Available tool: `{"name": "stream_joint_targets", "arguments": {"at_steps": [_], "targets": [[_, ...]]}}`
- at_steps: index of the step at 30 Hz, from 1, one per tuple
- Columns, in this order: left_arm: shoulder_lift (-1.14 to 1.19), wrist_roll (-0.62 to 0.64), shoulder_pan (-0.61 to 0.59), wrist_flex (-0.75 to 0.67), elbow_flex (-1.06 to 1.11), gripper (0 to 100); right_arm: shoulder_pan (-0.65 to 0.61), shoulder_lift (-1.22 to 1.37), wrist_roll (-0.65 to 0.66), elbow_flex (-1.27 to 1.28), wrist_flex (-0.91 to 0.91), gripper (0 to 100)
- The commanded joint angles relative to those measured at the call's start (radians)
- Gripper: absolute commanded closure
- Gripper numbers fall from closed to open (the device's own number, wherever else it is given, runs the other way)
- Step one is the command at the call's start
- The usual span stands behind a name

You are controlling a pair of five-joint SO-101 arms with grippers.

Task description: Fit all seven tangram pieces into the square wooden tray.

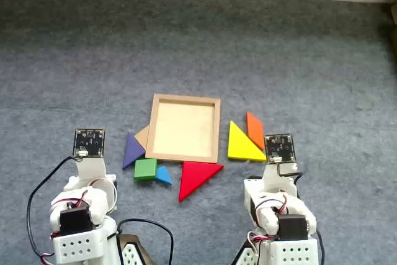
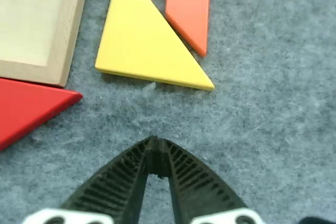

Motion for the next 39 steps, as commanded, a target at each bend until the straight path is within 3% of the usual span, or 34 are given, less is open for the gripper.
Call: {"name": "stream_joint_targets", "arguments": {"at_steps": [1, 33, 39], "targets": [[-0.03, -0.002, -0.013, 0.005, 0.021, 97, -0.007, -0.008, -0.002, 0.117, 0.004, 99.3], [-0.03, -0.002, -0.013, 0.005, 0.021, 97, -0.058, -0.008, 0.0, 0.117, 0.008, 99.3], [-0.03, -0.002, -0.013, 0.005, 0.021, 97, 0.09, -0.008, 0.0, 0.038, -0.025, 99.3]]}}
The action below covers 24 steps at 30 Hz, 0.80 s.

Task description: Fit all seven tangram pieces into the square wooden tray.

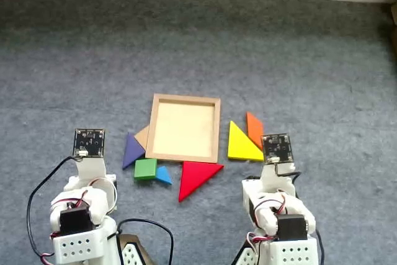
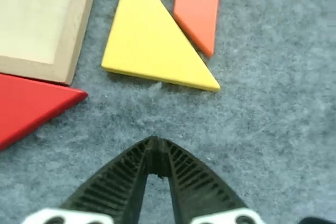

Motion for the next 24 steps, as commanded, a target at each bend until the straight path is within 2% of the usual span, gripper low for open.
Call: {"name": "stream_joint_targets", "arguments": {"at_steps": [1, 3, 6, 7, 14, 22, 24], "targets": [[-0.03, -0.002, -0.013, 0.005, 0.021, 97, 0.137, -0.008, 0.003, -0.007, -0.062, 98.9], [-0.03, -0.002, -0.013, 0.005, 0.021, 97, 0.213, -0.008, 0.074, -0.074, -0.136, 98.9], [-0.03, -0.002, -0.013, 0.005, 0.021, 97, 0.257, -0.008, 0.304, -0.145, -0.176, 98.9], [-0.03, -0.002, -0.013, 0.005, 0.021, 97, 0.259, -0.007, 0.339, -0.16, -0.174, 98.9], [-0.03, -0.002, -0.013, 0.005, 0.021, 97, 0.229, 0.081, 0.345, -0.432, -0.053, 96.0], [-0.03, -0.002, -0.013, 0.005, 0.021, 97, 0.025, 0.61, 0.341, -0.802, 0.151, 94.6], [-0.03, -0.002, -0.013, 0.005, 0.021, 97, -0.041, 0.723, 0.339, -0.86, 0.199, 90.3]]}}
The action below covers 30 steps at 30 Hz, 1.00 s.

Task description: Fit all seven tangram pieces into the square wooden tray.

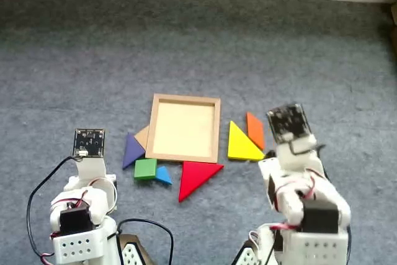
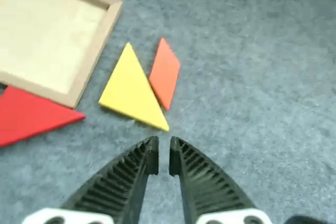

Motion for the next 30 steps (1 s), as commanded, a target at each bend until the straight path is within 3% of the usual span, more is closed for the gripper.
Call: {"name": "stream_joint_targets", "arguments": {"at_steps": [1, 7, 17, 30], "targets": [[-0.03, -0.002, -0.013, 0.005, 0.021, 97, -0.113, 0.232, 0.006, -0.154, 0.07, 86.5], [-0.03, -0.002, -0.013, 0.005, 0.021, 97, -0.263, 0.458, 0.006, -0.188, 0.027, 66.3], [-0.03, -0.002, -0.013, 0.005, 0.021, 97, -0.384, 0.774, -0.052, -0.189, -0.236, 65.9], [-0.03, -0.002, -0.013, 0.005, 0.021, 97, -0.372, 1.067, -0.064, -0.193, -0.437, 65.9]]}}
